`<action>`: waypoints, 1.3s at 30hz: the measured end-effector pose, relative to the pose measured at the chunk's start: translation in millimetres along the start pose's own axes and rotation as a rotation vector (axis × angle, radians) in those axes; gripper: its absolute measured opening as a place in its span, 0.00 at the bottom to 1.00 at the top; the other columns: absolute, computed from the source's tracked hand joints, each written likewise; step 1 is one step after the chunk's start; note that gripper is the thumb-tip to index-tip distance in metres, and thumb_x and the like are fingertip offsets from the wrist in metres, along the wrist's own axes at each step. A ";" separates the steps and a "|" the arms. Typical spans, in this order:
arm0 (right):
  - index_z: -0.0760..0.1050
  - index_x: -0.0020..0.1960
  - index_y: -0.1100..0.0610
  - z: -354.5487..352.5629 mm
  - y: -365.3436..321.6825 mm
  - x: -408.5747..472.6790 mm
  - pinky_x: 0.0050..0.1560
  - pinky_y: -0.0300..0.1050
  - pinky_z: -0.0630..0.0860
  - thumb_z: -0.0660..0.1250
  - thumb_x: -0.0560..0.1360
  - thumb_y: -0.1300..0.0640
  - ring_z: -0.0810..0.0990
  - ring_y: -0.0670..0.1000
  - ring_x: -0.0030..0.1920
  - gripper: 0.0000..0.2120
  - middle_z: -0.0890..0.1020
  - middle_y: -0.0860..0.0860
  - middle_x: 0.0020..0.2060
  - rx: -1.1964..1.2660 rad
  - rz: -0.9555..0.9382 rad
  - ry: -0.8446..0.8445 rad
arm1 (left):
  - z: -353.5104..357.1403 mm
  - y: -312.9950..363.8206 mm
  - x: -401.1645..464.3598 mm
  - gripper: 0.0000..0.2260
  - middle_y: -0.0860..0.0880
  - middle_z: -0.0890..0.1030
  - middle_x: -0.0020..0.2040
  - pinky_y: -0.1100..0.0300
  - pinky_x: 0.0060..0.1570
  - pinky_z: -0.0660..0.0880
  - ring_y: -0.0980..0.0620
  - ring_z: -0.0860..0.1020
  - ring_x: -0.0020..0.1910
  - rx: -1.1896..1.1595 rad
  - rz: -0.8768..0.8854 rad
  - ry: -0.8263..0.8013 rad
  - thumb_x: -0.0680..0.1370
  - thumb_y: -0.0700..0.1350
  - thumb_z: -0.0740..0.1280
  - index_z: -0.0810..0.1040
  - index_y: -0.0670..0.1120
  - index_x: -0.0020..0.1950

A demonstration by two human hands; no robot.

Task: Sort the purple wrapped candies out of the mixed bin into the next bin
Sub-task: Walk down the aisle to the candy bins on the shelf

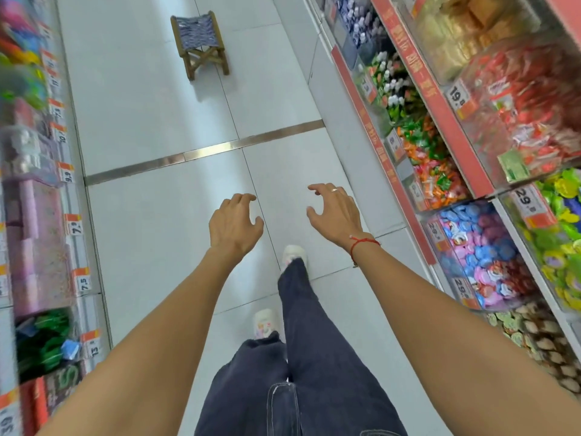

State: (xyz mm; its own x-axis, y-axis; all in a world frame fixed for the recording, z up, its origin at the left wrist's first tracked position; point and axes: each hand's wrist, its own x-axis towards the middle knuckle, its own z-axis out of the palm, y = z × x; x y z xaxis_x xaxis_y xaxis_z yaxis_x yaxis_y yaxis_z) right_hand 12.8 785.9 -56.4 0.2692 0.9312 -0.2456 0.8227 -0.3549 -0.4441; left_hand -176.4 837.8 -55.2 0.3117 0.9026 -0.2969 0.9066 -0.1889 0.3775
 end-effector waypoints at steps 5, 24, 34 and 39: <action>0.69 0.70 0.55 -29.6 2.9 109.2 0.63 0.46 0.66 0.64 0.78 0.55 0.72 0.54 0.64 0.21 0.76 0.53 0.64 -0.023 -0.017 -0.007 | -25.8 13.9 100.3 0.22 0.48 0.72 0.69 0.51 0.54 0.71 0.45 0.71 0.65 -0.023 -0.050 0.036 0.78 0.46 0.63 0.69 0.46 0.71; 0.71 0.69 0.54 -112.9 -47.9 507.9 0.61 0.49 0.68 0.64 0.77 0.54 0.73 0.54 0.62 0.21 0.78 0.52 0.61 -0.031 -0.031 -0.032 | -154.5 31.1 494.5 0.22 0.49 0.70 0.71 0.50 0.55 0.72 0.46 0.71 0.66 -0.057 -0.046 0.018 0.77 0.48 0.64 0.70 0.47 0.71; 0.70 0.69 0.57 -169.1 -73.9 709.6 0.61 0.50 0.70 0.65 0.77 0.56 0.73 0.57 0.62 0.21 0.77 0.55 0.62 -0.008 -0.012 -0.015 | -227.7 42.4 700.1 0.22 0.48 0.71 0.71 0.48 0.56 0.71 0.44 0.71 0.66 -0.032 0.002 -0.017 0.77 0.48 0.64 0.69 0.46 0.71; 0.70 0.69 0.56 -198.2 -75.9 807.9 0.58 0.50 0.70 0.64 0.77 0.55 0.73 0.57 0.62 0.21 0.77 0.54 0.62 -0.021 -0.012 -0.005 | -252.8 58.3 803.5 0.22 0.46 0.72 0.69 0.48 0.55 0.71 0.43 0.71 0.65 -0.046 -0.004 -0.019 0.76 0.47 0.65 0.70 0.45 0.70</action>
State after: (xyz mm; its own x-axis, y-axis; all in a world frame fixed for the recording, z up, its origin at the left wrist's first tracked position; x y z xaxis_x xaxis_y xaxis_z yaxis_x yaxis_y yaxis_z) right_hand 267.1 1581.6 -50.4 0.2568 0.9350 -0.2447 0.8361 -0.3419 -0.4289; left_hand 54.9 1649.8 -50.0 0.3141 0.8957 -0.3147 0.8938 -0.1673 0.4160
